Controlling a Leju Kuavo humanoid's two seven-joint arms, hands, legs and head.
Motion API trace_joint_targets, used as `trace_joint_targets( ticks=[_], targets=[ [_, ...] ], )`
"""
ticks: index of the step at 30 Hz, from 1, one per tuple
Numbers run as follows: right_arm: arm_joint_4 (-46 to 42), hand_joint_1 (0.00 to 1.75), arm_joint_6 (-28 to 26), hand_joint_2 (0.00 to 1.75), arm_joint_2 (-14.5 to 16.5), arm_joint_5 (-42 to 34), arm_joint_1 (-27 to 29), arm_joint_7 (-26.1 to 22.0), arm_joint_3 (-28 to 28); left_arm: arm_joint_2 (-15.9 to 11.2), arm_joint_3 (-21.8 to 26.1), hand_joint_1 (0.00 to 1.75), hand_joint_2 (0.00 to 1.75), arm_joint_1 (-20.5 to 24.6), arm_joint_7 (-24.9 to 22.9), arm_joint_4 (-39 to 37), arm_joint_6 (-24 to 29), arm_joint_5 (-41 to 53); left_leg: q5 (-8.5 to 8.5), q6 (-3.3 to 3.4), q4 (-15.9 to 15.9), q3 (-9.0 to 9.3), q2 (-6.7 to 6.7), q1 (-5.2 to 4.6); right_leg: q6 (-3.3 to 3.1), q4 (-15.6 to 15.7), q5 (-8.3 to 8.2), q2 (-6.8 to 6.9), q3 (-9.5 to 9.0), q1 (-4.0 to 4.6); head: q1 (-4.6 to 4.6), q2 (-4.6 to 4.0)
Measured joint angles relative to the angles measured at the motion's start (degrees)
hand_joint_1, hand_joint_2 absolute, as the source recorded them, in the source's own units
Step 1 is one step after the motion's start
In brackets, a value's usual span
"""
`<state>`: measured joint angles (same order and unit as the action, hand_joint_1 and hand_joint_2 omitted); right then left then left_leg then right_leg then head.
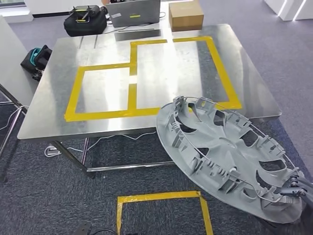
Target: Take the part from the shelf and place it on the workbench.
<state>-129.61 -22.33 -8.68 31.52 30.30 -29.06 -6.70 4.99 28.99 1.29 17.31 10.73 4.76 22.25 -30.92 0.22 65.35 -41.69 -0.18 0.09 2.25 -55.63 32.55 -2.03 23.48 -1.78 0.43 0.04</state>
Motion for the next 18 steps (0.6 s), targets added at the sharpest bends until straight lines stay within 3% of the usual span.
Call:
trace_joint_targets(
  ticks=[2,3,5,6,8,9,11,12,13,14,15,17,18],
  targets=[
    [0.01,1.75,0.02,1.75,0.0,0.0,-0.14,-0.02,0.09,0.0,0.0,0.0,1.75,-0.48,-0.03,-0.02,0.01,0.0,8.99,1.03,-5.85,0.05,-0.29,-0.97,0.06,0.62,2.08,-0.47,-2.31,0.47,0.07,-0.01],
    [-0.04,1.75,0.03,1.75,0.01,0.01,-0.15,-0.01,0.14,0.0,-0.01,0.0,1.75,-0.64,-0.07,-0.03,0.01,0.0,11.58,1.07,-7.37,0.39,-0.5,-1.23,0.24,0.83,2.8,-0.75,-3.75,0.63,0.13,-0.01],
    [-0.18,1.75,0.03,1.75,0.01,0.05,-0.2,0.02,0.24,0.08,-0.01,0.0,1.75,-0.32,-0.15,-0.02,0.02,0.02,10.8,0.86,-7.72,1.92,-0.82,-1.26,0.76,-0.8,2.36,-0.92,-4.87,0.78,0.31,-0.01],
    [-0.23,1.75,0.02,1.75,0.01,0.08,-0.24,0.03,0.3,0.08,-0.01,0.0,1.75,0.06,-0.15,-0.01,0.04,0.04,9.91,0.94,-7.82,2.93,-0.84,-1.2,1.05,-3.68,1.03,-0.49,-3.96,0.76,0.39,-0.03],
    [-0.26,1.75,-0.01,1.75,-0.01,0.13,-0.4,-0.02,0.39,0.07,-0.01,0.0,1.75,0.55,-0.15,0.0,0.11,0.08,8.43,1.56,-7.86,5.11,-0.81,-1.17,1.47,-12.07,-0.74,0.83,1.52,0.76,0.63,-0.03],
    [-0.26,1.75,-0.03,1.75,-0.01,0.16,-0.35,-0.05,0.42,0.07,-0.01,0.0,1.75,0.57,-0.15,0.01,0.14,0.09,7.42,1.84,-7.86,6.21,-0.75,-1.24,1.53,-15.76,0.04,1.38,4.71,0.84,0.74,-0.04],
    [-0.23,1.75,-0.05,1.75,0.0,0.26,-0.21,0.02,0.43,0.17,-0.01,0.0,1.75,0.38,-0.15,-0.01,0.15,0.09,5.26,2.24,-7.88,8.71,-0.72,-1.32,1.4,-19.12,5.41,1.61,10.25,1.09,0.81,-0.02],
    [-0.22,1.75,-0.07,1.75,0.0,0.34,-0.16,0.07,0.44,0.24,-0.01,0.0,1.75,0.27,-0.15,-0.01,0.18,0.1,4.1,2.36,-7.91,10.14,-0.76,-1.34,1.29,-18.94,8.39,1.6,12.3,1.22,0.84,-0.02],
    [-0.21,1.75,-0.07,1.75,0.0,0.43,-0.14,0.1,0.45,0.31,0.0,0.0,1.75,0.17,-0.15,-0.02,0.22,0.13,2.93,2.44,-8.02,11.72,-0.82,-1.34,1.19,-17.79,10.24,1.6,13.81,1.33,0.87,-0.02],
    [-0.2,1.75,-0.07,1.75,0.0,0.55,-0.12,0.11,0.48,0.37,0.01,0.0,1.75,0.09,-0.15,-0.02,0.28,0.17,1.78,2.45,-8.27,13.47,-0.89,-1.33,1.13,-15.75,9.94,1.62,14.88,1.41,0.93,-0.02],
    [-0.19,1.75,-0.07,1.75,0.0,0.65,-0.07,0.1,0.51,0.4,0.02,0.0,1.75,0.01,-0.16,-0.02,0.34,0.21,0.64,2.39,-8.64,15.1,-0.93,-1.35,1.06,-12.89,6.63,1.74,15.55,1.45,0.95,-0.02],
    [-0.11,1.75,-0.07,1.75,0.0,0.85,0.01,0.14,0.63,0.37,0.03,0.0,1.75,0.02,-0.31,0.01,0.45,0.27,-1.98,2.1,-9.67,18.43,-1.02,-1.59,0.83,-6.85,-4.08,2.37,15.55,1.52,1.1,-0.02],
    [-0.15,1.75,-0.06,1.75,0.0,0.93,0.02,0.21,0.68,0.33,0.04,0.0,1.75,0.15,-0.44,0.08,0.51,0.28,-3.17,1.85,-10.37,20.05,-1.0,-1.75,0.53,-4.89,-7.89,2.56,15.01,1.51,1.03,-0.02]
  ],
)
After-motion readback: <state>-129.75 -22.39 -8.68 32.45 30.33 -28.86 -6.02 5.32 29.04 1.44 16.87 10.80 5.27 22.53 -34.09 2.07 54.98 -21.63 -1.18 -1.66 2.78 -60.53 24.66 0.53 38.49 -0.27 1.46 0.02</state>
